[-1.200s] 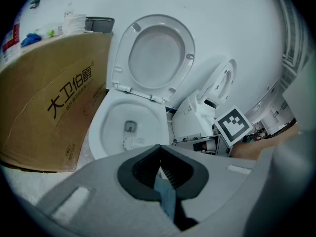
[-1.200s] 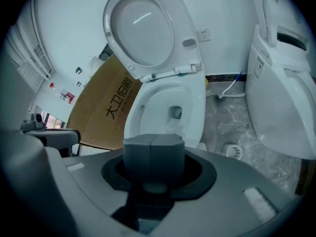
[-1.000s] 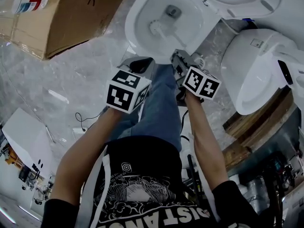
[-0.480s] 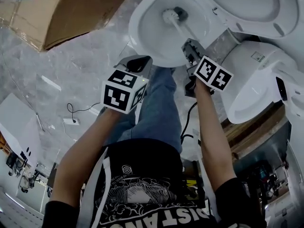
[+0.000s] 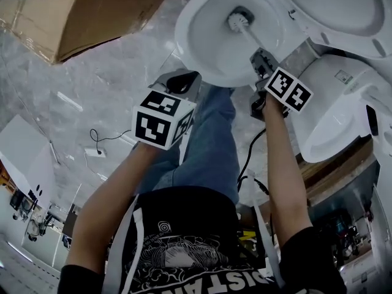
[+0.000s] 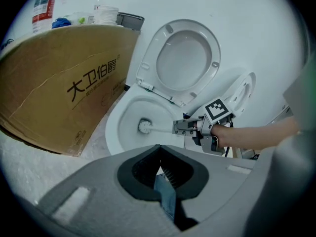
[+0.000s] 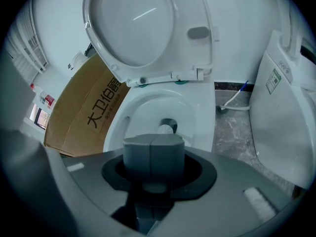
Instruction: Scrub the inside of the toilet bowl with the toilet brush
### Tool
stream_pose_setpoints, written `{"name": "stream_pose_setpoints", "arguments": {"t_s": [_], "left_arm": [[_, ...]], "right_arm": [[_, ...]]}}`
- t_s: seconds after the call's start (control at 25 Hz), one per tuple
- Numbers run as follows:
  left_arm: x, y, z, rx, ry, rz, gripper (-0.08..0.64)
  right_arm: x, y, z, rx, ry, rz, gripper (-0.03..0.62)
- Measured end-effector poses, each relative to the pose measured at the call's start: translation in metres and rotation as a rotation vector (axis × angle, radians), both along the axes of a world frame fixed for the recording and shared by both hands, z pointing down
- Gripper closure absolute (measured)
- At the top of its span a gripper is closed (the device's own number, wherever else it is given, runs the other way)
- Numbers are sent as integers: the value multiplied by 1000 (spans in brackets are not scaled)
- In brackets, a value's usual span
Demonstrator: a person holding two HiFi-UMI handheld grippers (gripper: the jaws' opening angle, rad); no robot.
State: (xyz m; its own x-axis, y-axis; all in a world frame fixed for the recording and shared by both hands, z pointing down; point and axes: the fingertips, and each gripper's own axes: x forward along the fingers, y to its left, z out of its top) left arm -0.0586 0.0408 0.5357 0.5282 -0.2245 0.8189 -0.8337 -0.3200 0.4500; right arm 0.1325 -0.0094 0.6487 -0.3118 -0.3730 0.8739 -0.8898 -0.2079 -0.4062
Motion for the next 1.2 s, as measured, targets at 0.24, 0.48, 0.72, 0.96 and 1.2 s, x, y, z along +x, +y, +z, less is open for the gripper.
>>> {"name": "stream_pose_setpoints", "arguments": {"t_s": [0.24, 0.48, 0.72, 0.96, 1.2], "left_arm": [[-7, 11, -1, -4, 6, 21, 565], [-2, 7, -22, 36, 36, 68, 565], [7, 10, -49, 81, 73, 99, 565], [12, 11, -83, 141, 133, 131, 565], [23, 14, -135, 248, 150, 177, 565]], "right_arm": [[-8, 5, -5, -2, 17, -6, 430], [-34, 43, -31, -19, 9, -43, 430], [-50, 80, -74, -9, -2, -50, 430], [-60, 88, -139, 100, 8, -48, 430], [-69, 94, -215, 220, 6, -14, 430]]}}
